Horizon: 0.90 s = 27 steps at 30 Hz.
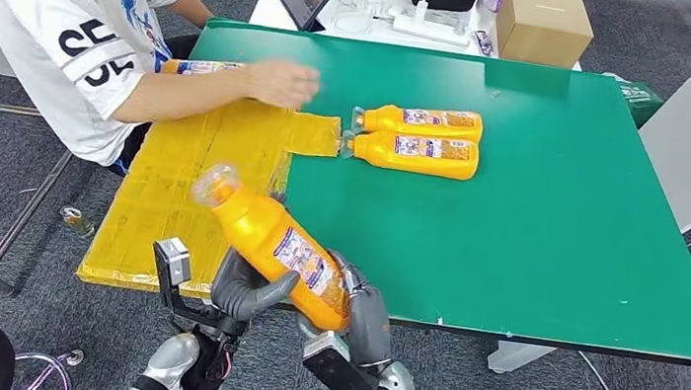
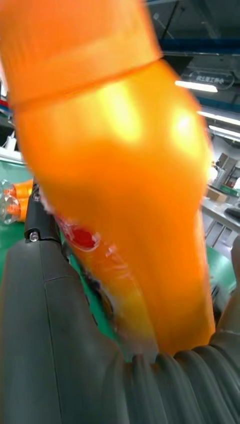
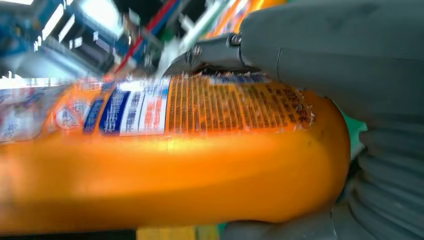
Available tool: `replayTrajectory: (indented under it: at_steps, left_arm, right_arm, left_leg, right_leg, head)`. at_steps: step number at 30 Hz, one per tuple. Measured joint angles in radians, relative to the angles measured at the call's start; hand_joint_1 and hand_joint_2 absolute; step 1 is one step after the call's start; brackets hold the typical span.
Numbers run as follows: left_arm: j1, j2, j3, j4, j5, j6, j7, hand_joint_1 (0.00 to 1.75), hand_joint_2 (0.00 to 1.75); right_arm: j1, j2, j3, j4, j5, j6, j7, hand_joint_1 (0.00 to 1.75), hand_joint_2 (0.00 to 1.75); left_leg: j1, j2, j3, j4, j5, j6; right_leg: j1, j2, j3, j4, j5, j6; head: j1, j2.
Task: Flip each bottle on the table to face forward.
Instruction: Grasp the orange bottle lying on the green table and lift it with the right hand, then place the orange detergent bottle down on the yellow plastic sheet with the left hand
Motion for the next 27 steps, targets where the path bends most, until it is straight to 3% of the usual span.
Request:
replayTrajectory:
  at_steps: [10, 20, 21, 24, 25, 27]
  left_arm:
    - [-0.015, 0.019, -0.005, 0.043, 0.001, -0.002, 0.008, 0.00, 1.75]
    - [-0.016, 0.034, -0.006, 0.065, -0.016, -0.003, 0.001, 0.00, 1.75]
    - [-0.016, 0.034, -0.006, 0.066, -0.016, -0.003, 0.000, 0.23, 1.75]
    - [-0.017, 0.035, -0.006, 0.069, -0.028, -0.001, -0.004, 1.54, 1.75]
    - [-0.017, 0.036, -0.006, 0.069, -0.033, -0.001, -0.006, 1.75, 1.75]
    - [-0.017, 0.036, -0.006, 0.069, -0.033, -0.007, -0.009, 1.75, 1.75]
  right_arm:
    - [-0.087, 0.049, 0.081, 0.223, -0.021, 0.018, 0.003, 1.75, 1.75]
    - [-0.125, 0.063, 0.102, 0.311, -0.047, 0.018, -0.002, 1.75, 1.75]
    - [-0.126, 0.064, 0.103, 0.315, -0.048, 0.018, -0.002, 1.75, 1.75]
    - [-0.129, 0.066, 0.104, 0.322, -0.054, 0.018, -0.002, 1.75, 1.75]
    - [-0.129, 0.066, 0.104, 0.324, -0.058, 0.018, -0.002, 1.75, 1.75]
    - [-0.129, 0.067, 0.105, 0.325, -0.065, 0.018, -0.002, 1.75, 1.75]
  left_leg:
    - [0.000, 0.001, 0.000, 0.000, 0.000, 0.000]
    - [0.000, 0.001, 0.000, 0.000, 0.000, 0.000]
    - [0.000, 0.001, 0.000, 0.000, 0.000, 0.000]
    - [0.000, 0.001, 0.000, 0.000, 0.000, 0.000]
    - [0.000, 0.001, 0.000, 0.000, 0.000, 0.000]
    - [0.000, 0.001, 0.000, 0.000, 0.000, 0.000]
  right_leg:
    - [0.000, 0.000, -0.001, 0.000, 0.000, 0.000]
    - [0.000, 0.001, -0.002, 0.000, 0.000, 0.000]
    - [0.000, 0.001, -0.002, 0.000, 0.000, 0.000]
    - [0.000, 0.001, -0.002, 0.000, 0.000, 0.000]
    - [0.000, 0.001, -0.002, 0.000, 0.000, 0.000]
    - [0.000, 0.001, -0.002, 0.000, 0.000, 0.000]
  head:
    - [0.000, 0.000]
    - [0.000, 0.000]
    - [0.000, 0.000]
    - [0.000, 0.000]
    - [0.000, 0.000]
    - [0.000, 0.000]
